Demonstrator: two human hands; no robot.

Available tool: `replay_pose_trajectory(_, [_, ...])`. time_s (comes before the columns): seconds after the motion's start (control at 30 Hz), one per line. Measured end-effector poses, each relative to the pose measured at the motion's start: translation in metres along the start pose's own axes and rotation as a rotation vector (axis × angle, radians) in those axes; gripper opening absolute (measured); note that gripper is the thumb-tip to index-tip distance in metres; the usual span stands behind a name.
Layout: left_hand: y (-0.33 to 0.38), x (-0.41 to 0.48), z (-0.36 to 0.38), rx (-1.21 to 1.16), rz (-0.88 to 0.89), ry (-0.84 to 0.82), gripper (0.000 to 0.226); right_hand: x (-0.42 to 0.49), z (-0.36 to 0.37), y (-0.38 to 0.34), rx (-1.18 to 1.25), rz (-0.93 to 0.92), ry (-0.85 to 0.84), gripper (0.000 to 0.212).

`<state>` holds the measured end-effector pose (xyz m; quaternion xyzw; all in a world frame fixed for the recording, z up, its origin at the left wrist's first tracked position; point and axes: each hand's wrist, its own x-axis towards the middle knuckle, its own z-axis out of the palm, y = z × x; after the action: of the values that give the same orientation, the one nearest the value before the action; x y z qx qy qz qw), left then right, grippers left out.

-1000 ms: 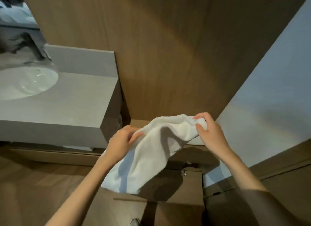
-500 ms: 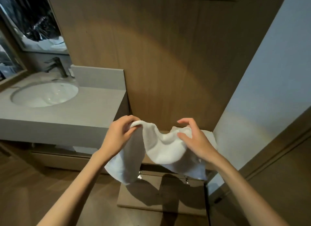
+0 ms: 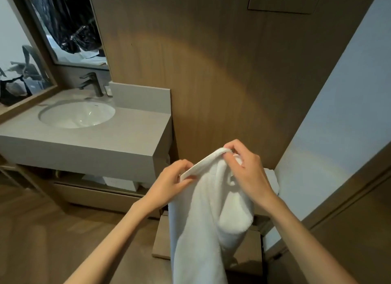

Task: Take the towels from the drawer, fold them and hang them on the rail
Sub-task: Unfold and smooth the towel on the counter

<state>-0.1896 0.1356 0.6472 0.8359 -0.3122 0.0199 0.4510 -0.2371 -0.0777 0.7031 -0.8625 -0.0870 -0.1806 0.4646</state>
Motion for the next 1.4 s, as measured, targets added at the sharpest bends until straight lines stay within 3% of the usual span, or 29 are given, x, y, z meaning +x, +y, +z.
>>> replay_pose_trajectory(0.07, [-0.018,-0.009,-0.001,-0.044,-0.083,-0.039,0.005,0.008,0.001,-0.008,0.07,-0.002,0.08,0.011])
replay_pose_trajectory(0.23, [-0.088,-0.035,-0.035,0.111,-0.299,-0.103,0.017,0.03,0.009,-0.014,0.149,0.076,0.236,0.008])
replay_pose_trajectory(0.33, [-0.129,-0.049,-0.072,0.275,-0.372,-0.092,0.037,0.045,0.019,-0.01,0.126,0.166,0.328,0.007])
replay_pose_trajectory(0.53, [-0.179,-0.056,-0.146,0.488,-0.611,-0.082,0.029,0.068,0.062,-0.003,0.107,0.353,0.457,0.009])
replay_pose_trajectory(0.63, [-0.196,-0.055,-0.179,0.527,-0.649,-0.117,0.031,0.079,0.093,0.0,0.126,0.434,0.521,0.007])
replay_pose_trajectory(0.73, [-0.193,-0.044,-0.19,0.395,-0.654,-0.111,0.036,0.086,0.112,0.001,0.132,0.568,0.447,0.008])
replay_pose_trajectory(0.87, [-0.176,-0.022,-0.21,0.113,-0.711,-0.15,0.045,0.096,0.141,-0.007,0.114,0.683,0.07,0.058])
replay_pose_trajectory(0.93, [-0.172,-0.012,-0.219,0.029,-0.734,-0.13,0.047,0.103,0.156,-0.01,0.109,0.656,-0.015,0.065])
replay_pose_trajectory(1.13, [-0.183,0.019,-0.246,-0.054,-0.746,0.005,0.044,0.139,0.181,-0.009,-0.041,0.472,0.007,0.04])
replay_pose_trajectory(1.4, [-0.189,0.092,-0.295,-0.222,-0.561,0.246,0.044,0.232,0.202,-0.031,0.186,0.345,0.178,0.032])
